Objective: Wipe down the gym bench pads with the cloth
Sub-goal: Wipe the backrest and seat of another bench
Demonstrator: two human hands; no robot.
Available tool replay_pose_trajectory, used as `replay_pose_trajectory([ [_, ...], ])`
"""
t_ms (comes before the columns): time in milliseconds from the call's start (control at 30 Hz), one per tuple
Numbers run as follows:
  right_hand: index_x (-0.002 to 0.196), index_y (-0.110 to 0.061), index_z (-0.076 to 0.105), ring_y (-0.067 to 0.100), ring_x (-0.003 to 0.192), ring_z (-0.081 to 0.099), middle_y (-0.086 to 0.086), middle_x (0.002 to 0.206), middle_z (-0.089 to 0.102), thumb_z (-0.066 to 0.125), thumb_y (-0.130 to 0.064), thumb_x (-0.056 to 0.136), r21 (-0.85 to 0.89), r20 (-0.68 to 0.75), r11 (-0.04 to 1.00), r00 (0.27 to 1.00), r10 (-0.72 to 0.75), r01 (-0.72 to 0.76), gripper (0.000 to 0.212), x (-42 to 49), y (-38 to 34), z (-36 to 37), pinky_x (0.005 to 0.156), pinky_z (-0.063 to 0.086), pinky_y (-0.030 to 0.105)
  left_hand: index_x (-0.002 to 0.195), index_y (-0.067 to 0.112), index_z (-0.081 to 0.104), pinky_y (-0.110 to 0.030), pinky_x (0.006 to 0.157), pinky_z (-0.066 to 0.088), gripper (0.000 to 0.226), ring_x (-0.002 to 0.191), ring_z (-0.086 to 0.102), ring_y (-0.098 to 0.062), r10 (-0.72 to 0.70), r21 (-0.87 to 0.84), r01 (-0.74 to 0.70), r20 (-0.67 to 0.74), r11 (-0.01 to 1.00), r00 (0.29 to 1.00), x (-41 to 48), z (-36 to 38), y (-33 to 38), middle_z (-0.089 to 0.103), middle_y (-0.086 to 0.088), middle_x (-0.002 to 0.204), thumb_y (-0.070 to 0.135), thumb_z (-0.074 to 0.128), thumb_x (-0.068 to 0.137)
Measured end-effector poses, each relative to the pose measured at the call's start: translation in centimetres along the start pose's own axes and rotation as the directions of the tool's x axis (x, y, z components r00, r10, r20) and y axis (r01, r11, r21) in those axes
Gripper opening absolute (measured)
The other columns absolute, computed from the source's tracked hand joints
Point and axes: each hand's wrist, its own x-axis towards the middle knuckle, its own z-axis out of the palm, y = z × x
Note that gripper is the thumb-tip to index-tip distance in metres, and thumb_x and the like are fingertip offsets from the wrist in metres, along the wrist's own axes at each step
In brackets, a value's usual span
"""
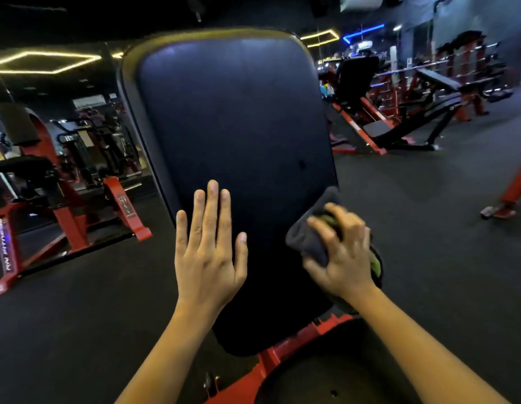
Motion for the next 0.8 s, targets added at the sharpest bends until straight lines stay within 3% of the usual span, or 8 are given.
replay_pose_trajectory([
  [133, 0.129, -0.024, 0.033, 0.038, 0.110, 0.044, 0.017, 0.131, 0.041, 0.045, -0.046, 0.084, 0.134, -0.073, 0.799, 0.798, 0.599, -0.587, 0.052, 4.2, -0.9, 0.2, 0.085, 0.041, 0.058, 0.146, 0.001, 0.028, -0.042, 0.119, 0.004, 0.058, 0.146, 0.004, -0.021, -0.011, 0.037, 0.012, -0.015, 0.999, 1.000, -0.2, 0.3, 0.5, 0.021, -0.014, 0.152, 0.030, 0.038, 0.097],
  [200, 0.132, -0.023, 0.033, 0.037, 0.111, 0.040, 0.016, 0.135, 0.038, 0.044, -0.047, 0.086, 0.061, -0.112, 0.843, 0.836, 0.537, -0.534, 0.053, 4.8, -2.5, 0.4, 0.086, 0.037, 0.055, 0.146, 0.001, 0.026, -0.042, 0.119, 0.004, 0.058, 0.146, 0.005, -0.021, -0.013, 0.035, 0.014, -0.019, 0.999, 1.000, -0.2, 0.4, 0.5, 0.021, -0.014, 0.153, 0.030, 0.038, 0.097],
  [300, 0.133, -0.022, 0.039, 0.036, 0.112, 0.038, 0.012, 0.137, 0.032, 0.044, -0.051, 0.087, -0.036, -0.044, 0.995, 0.995, 0.095, -0.096, 0.055, 1.3, -2.9, 0.4, 0.087, 0.034, 0.052, 0.146, 0.001, 0.026, -0.041, 0.119, 0.004, 0.058, 0.146, 0.005, -0.021, -0.013, 0.037, 0.014, -0.033, 0.999, 0.999, -0.2, 0.3, 0.5, 0.021, -0.015, 0.152, 0.030, 0.039, 0.097],
  [400, 0.129, -0.024, 0.046, 0.036, 0.110, 0.042, 0.011, 0.135, 0.037, 0.040, -0.055, 0.091, -0.033, 0.032, 0.972, 0.972, -0.231, 0.232, 0.049, -2.1, 0.0, 0.3, 0.084, 0.042, 0.055, 0.146, 0.001, 0.026, -0.040, 0.119, 0.004, 0.058, 0.146, 0.004, -0.020, -0.007, 0.027, 0.008, -0.046, 1.000, 0.999, -0.3, 0.4, 0.4, 0.021, -0.014, 0.152, 0.030, 0.040, 0.097],
  [500, 0.128, -0.021, 0.040, 0.037, 0.111, 0.041, 0.012, 0.134, 0.033, 0.046, -0.048, 0.085, 0.059, -0.011, 0.983, 0.985, 0.173, -0.172, 0.052, 0.5, 0.5, 0.2, 0.085, 0.038, 0.053, 0.146, 0.001, 0.026, -0.040, 0.119, 0.004, 0.058, 0.146, 0.005, -0.020, -0.010, 0.029, 0.011, -0.052, 1.000, 0.999, -0.2, 0.5, 0.4, 0.020, -0.014, 0.152, 0.030, 0.039, 0.097],
  [600, 0.133, -0.017, 0.042, 0.042, 0.112, 0.043, 0.019, 0.136, 0.039, 0.042, -0.047, 0.084, 0.111, -0.074, 0.868, 0.867, 0.492, -0.483, 0.057, 7.2, -2.3, -0.3, 0.085, 0.039, 0.058, 0.146, 0.001, 0.026, -0.041, 0.119, 0.005, 0.058, 0.146, 0.006, -0.021, -0.012, 0.026, 0.013, -0.052, 1.000, 0.999, -0.2, 0.5, 0.5, 0.021, -0.015, 0.152, 0.030, 0.039, 0.097],
  [667, 0.135, -0.016, 0.044, 0.042, 0.112, 0.044, 0.019, 0.136, 0.042, 0.041, -0.049, 0.085, 0.063, -0.100, 0.891, 0.885, 0.454, -0.450, 0.059, 10.2, -4.1, -0.3, 0.085, 0.038, 0.057, 0.146, 0.001, 0.027, -0.041, 0.119, 0.005, 0.058, 0.146, 0.007, -0.021, -0.013, 0.023, 0.014, -0.051, 1.000, 0.999, -0.2, 0.4, 0.4, 0.022, -0.015, 0.152, 0.030, 0.039, 0.097],
  [800, 0.137, -0.023, 0.039, 0.038, 0.114, 0.040, 0.009, 0.141, 0.034, 0.044, -0.053, 0.087, -0.035, -0.068, 0.999, 0.997, 0.033, -0.036, 0.058, 6.7, -4.6, 0.0, 0.088, 0.037, 0.052, 0.145, 0.001, 0.029, -0.041, 0.119, 0.007, 0.058, 0.145, 0.010, -0.022, -0.002, -0.003, 0.001, -0.055, 1.000, 0.998, -0.1, 0.2, 0.3, 0.023, -0.015, 0.152, 0.029, 0.041, 0.096],
])
